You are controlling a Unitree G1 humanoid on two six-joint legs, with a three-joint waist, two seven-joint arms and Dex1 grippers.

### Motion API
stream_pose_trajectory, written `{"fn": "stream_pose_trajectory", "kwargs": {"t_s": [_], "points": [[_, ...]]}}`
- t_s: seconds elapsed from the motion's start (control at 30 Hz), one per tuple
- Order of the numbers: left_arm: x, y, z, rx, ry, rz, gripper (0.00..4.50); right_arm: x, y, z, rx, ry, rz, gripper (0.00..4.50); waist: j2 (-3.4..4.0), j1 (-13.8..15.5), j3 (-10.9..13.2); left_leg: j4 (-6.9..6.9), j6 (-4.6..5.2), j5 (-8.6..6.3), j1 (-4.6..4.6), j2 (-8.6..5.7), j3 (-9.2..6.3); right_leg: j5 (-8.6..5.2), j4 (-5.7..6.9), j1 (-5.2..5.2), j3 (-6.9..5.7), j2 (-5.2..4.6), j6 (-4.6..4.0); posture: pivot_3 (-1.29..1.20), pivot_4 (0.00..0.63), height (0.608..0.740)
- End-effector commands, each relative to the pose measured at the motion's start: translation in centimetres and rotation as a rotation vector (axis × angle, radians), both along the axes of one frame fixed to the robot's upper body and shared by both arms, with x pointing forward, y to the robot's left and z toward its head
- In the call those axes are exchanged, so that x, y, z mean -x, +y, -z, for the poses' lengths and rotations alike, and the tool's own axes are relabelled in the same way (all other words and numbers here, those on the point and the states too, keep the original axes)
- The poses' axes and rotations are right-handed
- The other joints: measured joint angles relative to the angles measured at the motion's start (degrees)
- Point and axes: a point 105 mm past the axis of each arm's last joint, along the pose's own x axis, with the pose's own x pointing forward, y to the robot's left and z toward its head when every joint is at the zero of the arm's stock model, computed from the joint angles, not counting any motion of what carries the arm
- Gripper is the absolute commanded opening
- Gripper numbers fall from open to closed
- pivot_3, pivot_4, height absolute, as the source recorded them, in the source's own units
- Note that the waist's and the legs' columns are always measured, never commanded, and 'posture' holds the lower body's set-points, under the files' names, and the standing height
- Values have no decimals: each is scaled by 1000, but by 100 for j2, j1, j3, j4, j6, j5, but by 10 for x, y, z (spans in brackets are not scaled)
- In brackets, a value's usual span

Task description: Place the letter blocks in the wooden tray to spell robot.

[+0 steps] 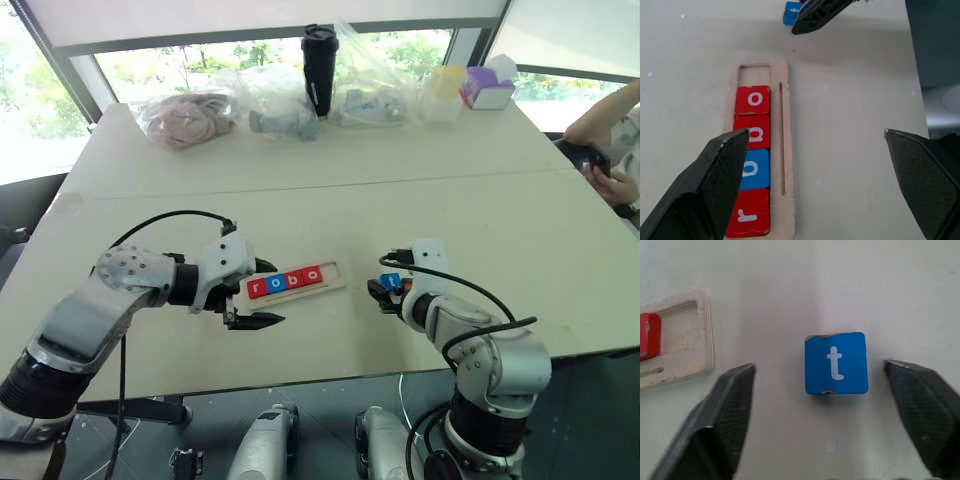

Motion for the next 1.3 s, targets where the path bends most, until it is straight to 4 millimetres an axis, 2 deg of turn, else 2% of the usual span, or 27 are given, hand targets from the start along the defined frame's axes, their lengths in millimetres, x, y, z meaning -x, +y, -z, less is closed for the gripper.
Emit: {"fn": "stream_pose_trajectory", "kwargs": {"t_s": [0.03, 0.1, 0.17, 0.2, 0.23, 0.3, 0.33, 0.5, 0.67, 0.83, 1.13, 1.23, 1.3], "points": [[-2, 2, -12, 37, -31, -11, 4500, -13, -12, -37, 95, -178, -102, 4480, 0, 9, 1, 4, 0, 0, -1, 0, 0, -1, -2, 4, -1, -1, 0, 0, 150, 740], [-3, 4, -16, 59, -28, -19, 4500, -19, -14, -66, 121, -331, -262, 4480, -1, 5, 2, 17, 0, 0, -1, 0, 0, -2, -10, 9, -4, -2, 1, 0, 150, 740], [-5, 5, -19, 80, -21, -23, 4500, -17, -15, -90, 133, -454, -454, 4480, -4, 0, 4, 27, 1, -1, 0, 0, -2, -5, -11, 26, -7, -3, 7, 0, 150, 740], [-5, 6, -20, 86, -16, -23, 4500, -13, -15, -99, 144, -518, -543, 4480, -5, 0, 4, 28, 2, -2, -1, 1, -3, -7, -11, 26, -9, -2, 10, 0, 150, 740], [-5, 7, -19, 82, -9, -22, 4500, -7, -14, -99, 144, -520, -636, 4480, -5, 2, 4, 28, 3, -2, 1, 1, -5, -9, -11, 31, -11, -2, 14, 0, 150, 740], [-5, 10, -14, 57, 6, -14, 4500, 2, -15, -94, 151, -509, -790, 4480, -7, 3, 4, 31, 9, -7, 4, 2, -7, -14, -11, 39, -14, -2, 23, 0, 150, 740], [-4, 11, -13, 46, 9, -8, 4500, 0, -21, -88, 166, -488, -827, 4480, -10, 5, 5, 33, 13, -9, 6, 2, -9, -16, -12, 45, -17, -2, 27, 0, 150, 740], [1, 8, -16, 32, 9, 36, 4500, -19, -50, -60, 238, -378, -970, 4480, -11, 4, 7, 75, 25, -18, 8, 0, -5, -17, -14, 67, -18, -13, 24, 0, 150, 740], [3, 9, -17, 15, 0, 37, 4500, -34, -61, -32, 287, -283, -1085, 4480, -11, -1, 8, 77, 17, -23, 9, 1, -8, -14, -17, 68, -17, -32, 20, 0, 150, 740], [7, 10, -18, 18, -1, 16, 4500, -39, -61, -15, 302, -240, -1170, 4480, -12, 13, 8, 66, 23, -21, 3, 0, -7, -13, -17, 58, -17, -30, 24, 0, 150, 740], [13, 10, -18, 28, -4, -19, 4500, -43, -58, -2, 316, -221, -1223, 4480, -12, 12, 8, 76, 21, -22, 8, -1, -8, -13, -13, 65, -16, -20, 23, 0, 150, 740], [14, 10, -18, 29, -3, -21, 4500, -46, -57, 0, 319, -225, -1224, 3636, -12, 12, 8, 75, 21, -22, 10, 0, -8, -12, -12, 64, -16, -19, 23, 0, 150, 740], [13, 10, -17, 28, -3, -22, 4500, -48, -55, 0, 311, -228, -1223, 2499, -12, 12, 9, 74, 22, -22, 9, 0, -8, -12, -12, 64, -16, -16, 23, 0, 150, 740]]}}
